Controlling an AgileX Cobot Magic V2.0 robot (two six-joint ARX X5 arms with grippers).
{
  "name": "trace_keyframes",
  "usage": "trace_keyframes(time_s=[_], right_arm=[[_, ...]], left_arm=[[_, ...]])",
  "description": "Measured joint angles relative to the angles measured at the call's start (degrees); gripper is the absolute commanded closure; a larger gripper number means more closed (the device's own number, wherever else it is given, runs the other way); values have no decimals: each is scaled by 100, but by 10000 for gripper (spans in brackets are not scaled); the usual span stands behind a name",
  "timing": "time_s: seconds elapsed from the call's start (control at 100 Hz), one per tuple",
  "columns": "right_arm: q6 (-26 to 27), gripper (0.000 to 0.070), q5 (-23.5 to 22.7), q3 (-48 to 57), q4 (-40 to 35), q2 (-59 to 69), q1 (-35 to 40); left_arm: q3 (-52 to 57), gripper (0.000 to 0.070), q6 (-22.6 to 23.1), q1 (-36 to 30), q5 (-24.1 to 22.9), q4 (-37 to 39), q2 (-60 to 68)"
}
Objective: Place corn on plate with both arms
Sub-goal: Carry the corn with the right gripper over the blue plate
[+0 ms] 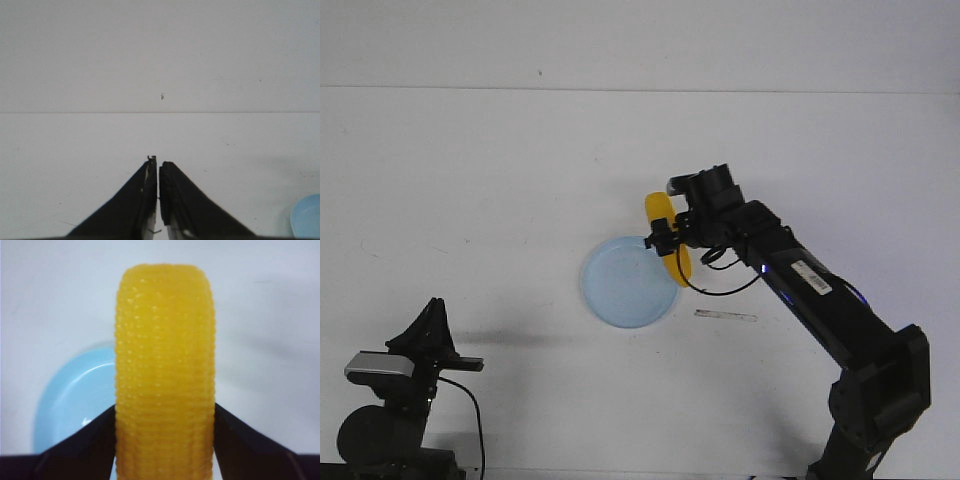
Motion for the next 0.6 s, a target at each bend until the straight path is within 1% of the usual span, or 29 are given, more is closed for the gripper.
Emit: trace_keyframes(time_s=[0.12,0.24,0.44,0.6], right_arm=[[111,394,-4,0,15,308,420],[247,394,0,-9,-4,540,686],[503,394,57,-13,-24,570,870],[693,394,66,-13,-208,654,909]], left_arm=[[0,699,0,0,0,2,0],[0,699,0,0,-2,2,0],[0,699,0,0,0,2,0],[0,699,0,0,0,0,0]])
